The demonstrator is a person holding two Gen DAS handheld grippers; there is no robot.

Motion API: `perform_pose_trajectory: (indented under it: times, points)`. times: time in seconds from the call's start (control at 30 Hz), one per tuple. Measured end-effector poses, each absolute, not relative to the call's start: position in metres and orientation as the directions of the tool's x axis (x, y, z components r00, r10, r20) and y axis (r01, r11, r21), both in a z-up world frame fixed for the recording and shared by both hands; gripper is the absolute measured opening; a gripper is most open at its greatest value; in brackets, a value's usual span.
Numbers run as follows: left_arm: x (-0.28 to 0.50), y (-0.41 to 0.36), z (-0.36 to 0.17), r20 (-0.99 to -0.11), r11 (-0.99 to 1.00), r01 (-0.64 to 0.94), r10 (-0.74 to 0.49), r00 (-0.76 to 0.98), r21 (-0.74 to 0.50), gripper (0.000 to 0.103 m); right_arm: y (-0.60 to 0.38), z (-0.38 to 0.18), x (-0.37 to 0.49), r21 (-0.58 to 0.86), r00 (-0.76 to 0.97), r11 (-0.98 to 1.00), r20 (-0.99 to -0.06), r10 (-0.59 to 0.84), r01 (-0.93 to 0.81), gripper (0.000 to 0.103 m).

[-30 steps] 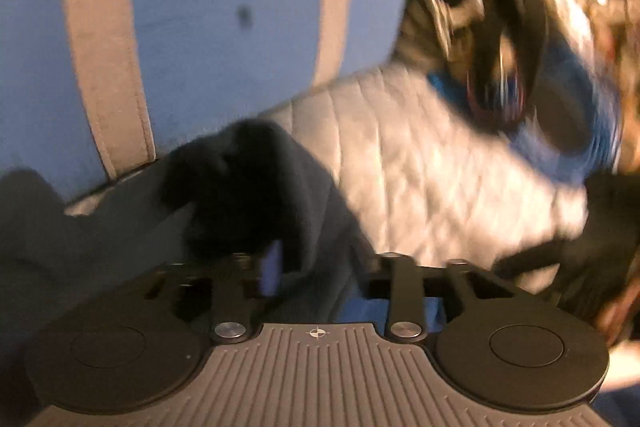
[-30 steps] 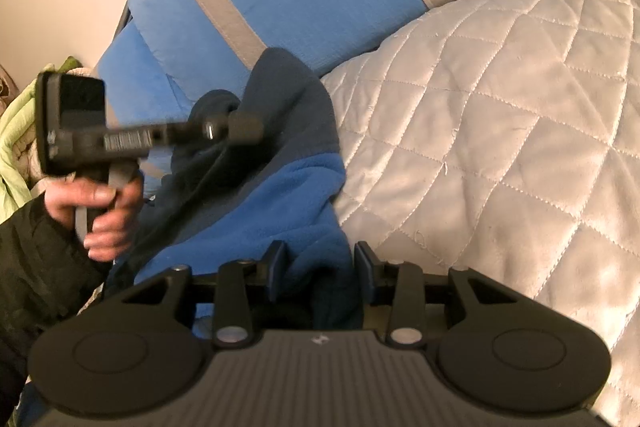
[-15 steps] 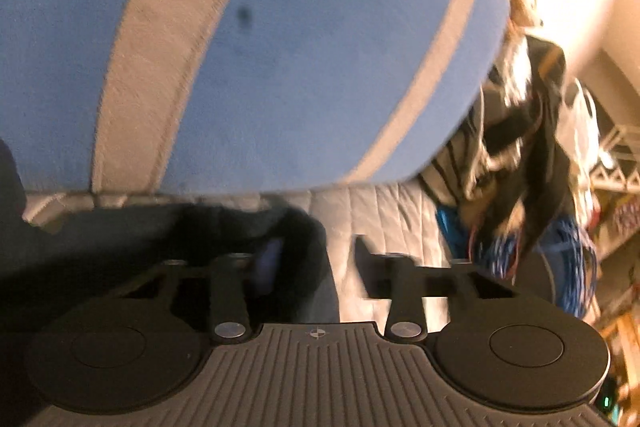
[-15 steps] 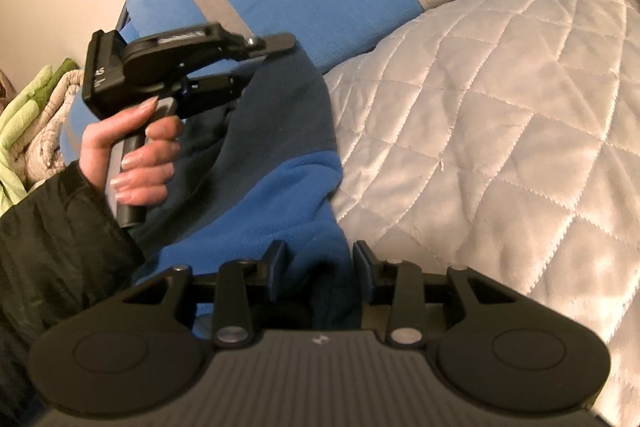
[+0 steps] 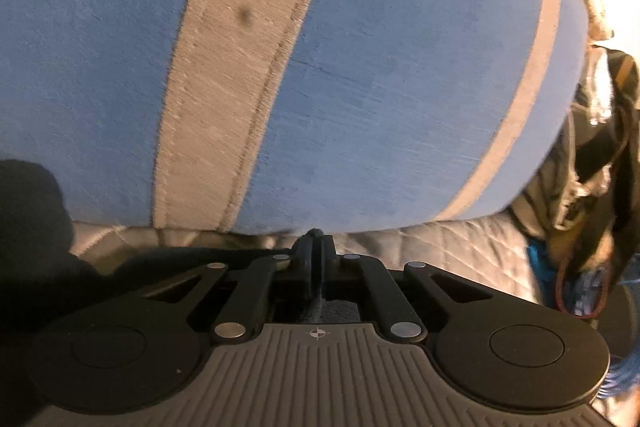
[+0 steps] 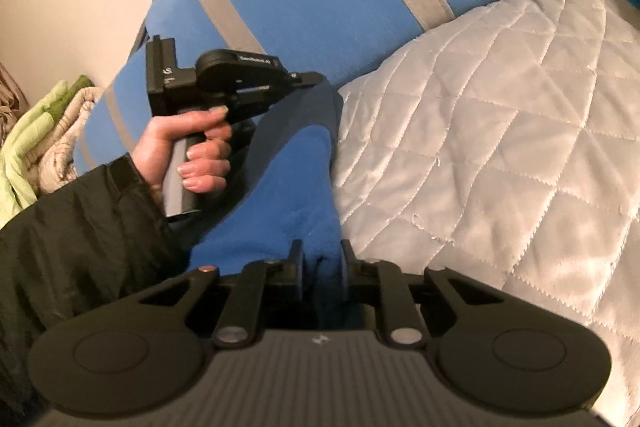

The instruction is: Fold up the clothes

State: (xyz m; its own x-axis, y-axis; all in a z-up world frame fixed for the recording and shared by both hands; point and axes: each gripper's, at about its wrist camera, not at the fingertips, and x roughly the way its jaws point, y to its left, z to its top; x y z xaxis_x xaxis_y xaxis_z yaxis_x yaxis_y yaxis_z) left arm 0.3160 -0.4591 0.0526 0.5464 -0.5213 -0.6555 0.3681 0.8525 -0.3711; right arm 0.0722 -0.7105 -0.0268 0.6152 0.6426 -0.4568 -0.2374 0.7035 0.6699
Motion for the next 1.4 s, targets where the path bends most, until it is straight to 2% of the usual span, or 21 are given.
perform_pose_trajectory:
  times: [0.23, 0.3, 0.33, 0.37, 0.4, 0.43, 0.47, 0.5, 0.6, 0.8, 1.07, 1.27, 1.4]
  points:
    - [0.318, -0.468, 0.049, -0.655, 0.864, 0.352, -0.503, 0.564, -0.360, 0.005, -0.712, -0.027, 0.071, 0.690, 0.624, 0.689, -0.443, 0.644, -0.221, 0.017]
    - [0.319, -0.467, 0.049, -0.651, 0.856, 0.349, -0.516, 0.557, -0.381, 0.008, -0.713, -0.027, 0.073, 0.706, 0.618, 0.678, -0.443, 0.650, -0.207, 0.027]
    - [0.318, -0.466, 0.051, -0.651, 0.856, 0.350, -0.517, 0.556, -0.380, 0.009, -0.714, -0.026, 0.075, 0.714, 0.614, 0.672, -0.444, 0.652, -0.197, 0.034]
    - [0.316, -0.465, 0.053, -0.652, 0.857, 0.353, -0.514, 0.557, -0.375, 0.010, -0.715, -0.025, 0.075, 0.713, 0.613, 0.673, -0.447, 0.652, -0.197, 0.055]
    - [0.315, -0.464, 0.055, -0.653, 0.858, 0.356, -0.512, 0.557, -0.370, 0.018, -0.716, -0.023, 0.075, 0.700, 0.615, 0.684, -0.452, 0.646, -0.205, 0.063]
    - [0.312, -0.461, 0.059, -0.653, 0.860, 0.365, -0.509, 0.561, -0.357, 0.024, -0.716, -0.019, 0.073, 0.680, 0.619, 0.700, -0.459, 0.637, -0.217, 0.080]
    - [0.308, -0.459, 0.064, -0.652, 0.861, 0.377, -0.506, 0.565, -0.341, 0.035, -0.717, -0.014, 0.070, 0.656, 0.626, 0.719, -0.466, 0.626, -0.230, 0.088]
    - [0.304, -0.453, 0.070, -0.653, 0.870, 0.375, -0.490, 0.578, -0.321, 0.048, -0.717, -0.008, 0.067, 0.632, 0.634, 0.736, -0.471, 0.613, -0.242, 0.089]
    - [0.288, -0.433, 0.090, -0.654, 0.901, 0.353, -0.429, 0.623, -0.254, 0.065, -0.716, 0.012, 0.058, 0.554, 0.655, 0.792, -0.502, 0.565, -0.258, 0.091]
    - [0.237, -0.373, 0.126, -0.628, 0.918, 0.368, -0.375, 0.682, -0.147, 0.067, -0.711, 0.065, 0.034, 0.446, 0.710, 0.848, -0.496, 0.501, -0.287, 0.103]
    - [0.145, -0.290, 0.192, -0.524, 0.945, 0.305, -0.320, 0.789, -0.117, 0.079, -0.697, 0.144, 0.000, 0.365, 0.779, 0.882, -0.440, 0.446, -0.298, 0.103]
    - [0.099, -0.279, 0.233, -0.454, 0.951, 0.301, -0.299, 0.839, -0.070, 0.080, -0.682, 0.199, -0.026, 0.315, 0.812, 0.888, -0.382, 0.441, -0.335, 0.103]
    - [0.078, -0.279, 0.258, -0.411, 0.939, 0.331, -0.339, 0.846, -0.093, 0.080, -0.675, 0.230, -0.036, 0.291, 0.832, 0.894, -0.350, 0.432, -0.341, 0.103]
